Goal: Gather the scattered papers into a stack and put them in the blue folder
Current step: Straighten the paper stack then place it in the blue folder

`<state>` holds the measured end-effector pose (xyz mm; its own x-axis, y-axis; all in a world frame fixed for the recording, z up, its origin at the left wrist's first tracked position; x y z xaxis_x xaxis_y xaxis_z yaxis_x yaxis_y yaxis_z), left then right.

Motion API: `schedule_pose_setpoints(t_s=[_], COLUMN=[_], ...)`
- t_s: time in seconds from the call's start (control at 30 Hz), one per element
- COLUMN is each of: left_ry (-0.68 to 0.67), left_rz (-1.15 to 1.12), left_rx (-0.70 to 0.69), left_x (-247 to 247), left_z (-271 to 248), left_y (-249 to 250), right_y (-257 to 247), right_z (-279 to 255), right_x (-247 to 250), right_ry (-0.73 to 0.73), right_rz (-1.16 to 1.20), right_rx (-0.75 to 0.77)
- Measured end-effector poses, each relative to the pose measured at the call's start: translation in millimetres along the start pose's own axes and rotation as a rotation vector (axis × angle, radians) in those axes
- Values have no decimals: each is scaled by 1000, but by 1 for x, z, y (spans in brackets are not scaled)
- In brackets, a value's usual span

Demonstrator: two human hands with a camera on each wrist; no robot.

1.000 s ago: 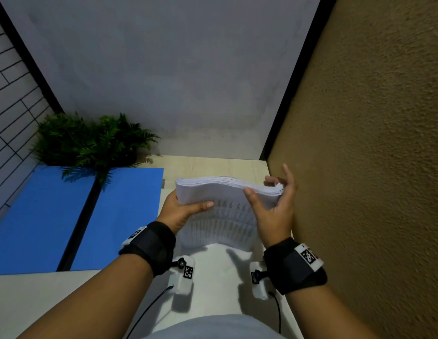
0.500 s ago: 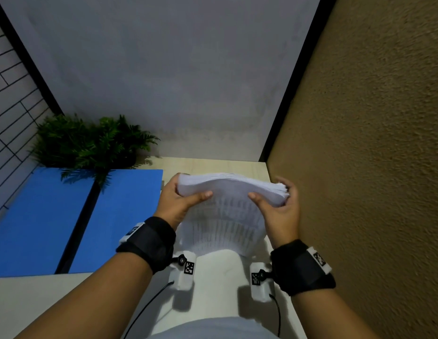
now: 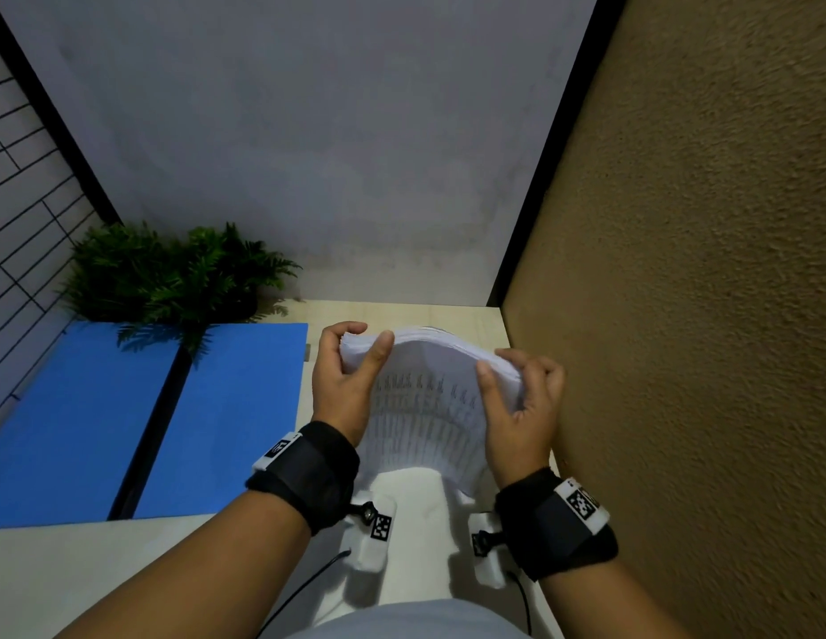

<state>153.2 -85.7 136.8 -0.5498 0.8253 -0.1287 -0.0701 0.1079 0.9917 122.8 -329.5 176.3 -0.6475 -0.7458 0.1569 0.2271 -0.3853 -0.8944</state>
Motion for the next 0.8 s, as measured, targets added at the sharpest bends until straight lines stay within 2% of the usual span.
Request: schedule_pose_setpoints(t_s=[0.07,0.17,0.2,0.3,0.33,0.43,0.5,0.57,0.67,0.8], left_ry=[-57,-116,-133,-194,-215,-237,-238,-259,-245,-251], left_rz=[-21,17,29,34,36,51,55,80,114,72], left_rx=[-6,-7,18,119,132,145,175,224,241,224], left_x=[-3,-3,-3,-5,-7,-10,-11,-14,-15,-11], left_z=[-2,-1,0,2,2,5,5,3,7,15], left_y=[-1,-11,-18,-40,-45,-52,-55,-58,-56,-38], right_y=[11,0,5,41,44,44,64,79,84,69], right_z=[5,3,4,3,1,-6,-7,-12,-7,7], right_x=[3,-7,-8,-7,-9,-16,-18,-29,-32,-30], right_ry=[27,-69,-75,-40,-68,-143,-144,-236,-257,-285], right_rz=[-5,48,71,203,219,200,201,186,141,238], right_rx=[-123,-35,-56,-357,-389,-352,-464,-582,-607,-581])
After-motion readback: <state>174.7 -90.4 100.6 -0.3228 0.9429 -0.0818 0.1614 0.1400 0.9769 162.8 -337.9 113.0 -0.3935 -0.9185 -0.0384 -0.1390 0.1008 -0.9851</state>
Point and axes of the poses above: each hand's wrist, its own z-axis towards the middle knuckle, its own x-axis out of the back of the hand, y = z × x, the point moved 10 cm from there along z, towards the middle knuckle, and after that the axes turned 15 degrees about y, right-handed, at the moved point
